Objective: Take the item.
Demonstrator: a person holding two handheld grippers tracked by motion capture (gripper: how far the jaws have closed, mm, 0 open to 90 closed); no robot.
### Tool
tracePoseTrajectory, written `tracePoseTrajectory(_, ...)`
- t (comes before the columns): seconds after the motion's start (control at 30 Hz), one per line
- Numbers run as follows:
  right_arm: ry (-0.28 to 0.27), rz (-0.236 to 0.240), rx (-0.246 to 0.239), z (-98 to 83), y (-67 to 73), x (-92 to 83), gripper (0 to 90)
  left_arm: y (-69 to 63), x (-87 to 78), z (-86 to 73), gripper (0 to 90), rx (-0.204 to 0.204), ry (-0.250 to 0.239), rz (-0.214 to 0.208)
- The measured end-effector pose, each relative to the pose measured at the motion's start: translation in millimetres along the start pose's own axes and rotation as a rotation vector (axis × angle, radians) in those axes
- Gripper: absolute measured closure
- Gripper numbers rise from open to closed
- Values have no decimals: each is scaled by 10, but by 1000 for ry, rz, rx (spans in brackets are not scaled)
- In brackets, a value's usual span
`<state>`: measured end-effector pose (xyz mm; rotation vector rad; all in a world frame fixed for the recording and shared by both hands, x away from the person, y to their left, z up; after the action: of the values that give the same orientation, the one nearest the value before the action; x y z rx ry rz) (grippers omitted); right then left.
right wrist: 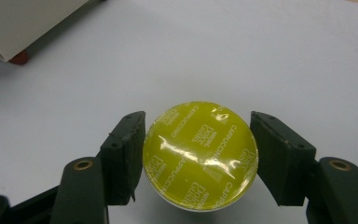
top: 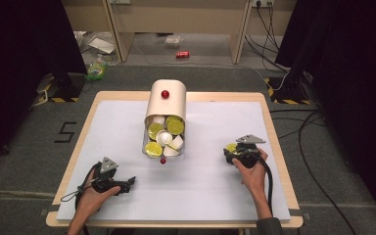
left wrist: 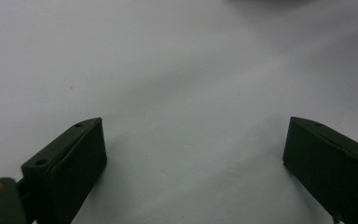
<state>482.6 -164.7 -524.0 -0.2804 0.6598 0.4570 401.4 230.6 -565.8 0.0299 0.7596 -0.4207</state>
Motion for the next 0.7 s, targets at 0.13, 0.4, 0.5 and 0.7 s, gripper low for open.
tracePoseTrajectory(0.13,4,0,1,-11,0,8,384,0,0,0,53,0,0,0)
tracePoseTrajectory(0.4,14,-1,-1,-38,-7,29,384,0,0,0,52,0,0,0)
tracePoseTrajectory(0.5,16,0,2,-45,-9,34,384,0,0,0,52,0,0,0)
tracePoseTrajectory(0.7,20,-1,4,-56,-13,42,384,0,0,0,53,0,0,0)
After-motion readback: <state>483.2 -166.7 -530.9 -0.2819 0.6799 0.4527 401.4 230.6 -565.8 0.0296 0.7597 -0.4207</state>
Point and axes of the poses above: each handheld gripper's, and its own axes: x roughly forward along the jaws, z roughly out of its top, y roughly to its left, the point moved 9 cm from there along x, roughly forward along the jaws, and after that the axes turned 7 degrees about -x, right-handed, at the moved point
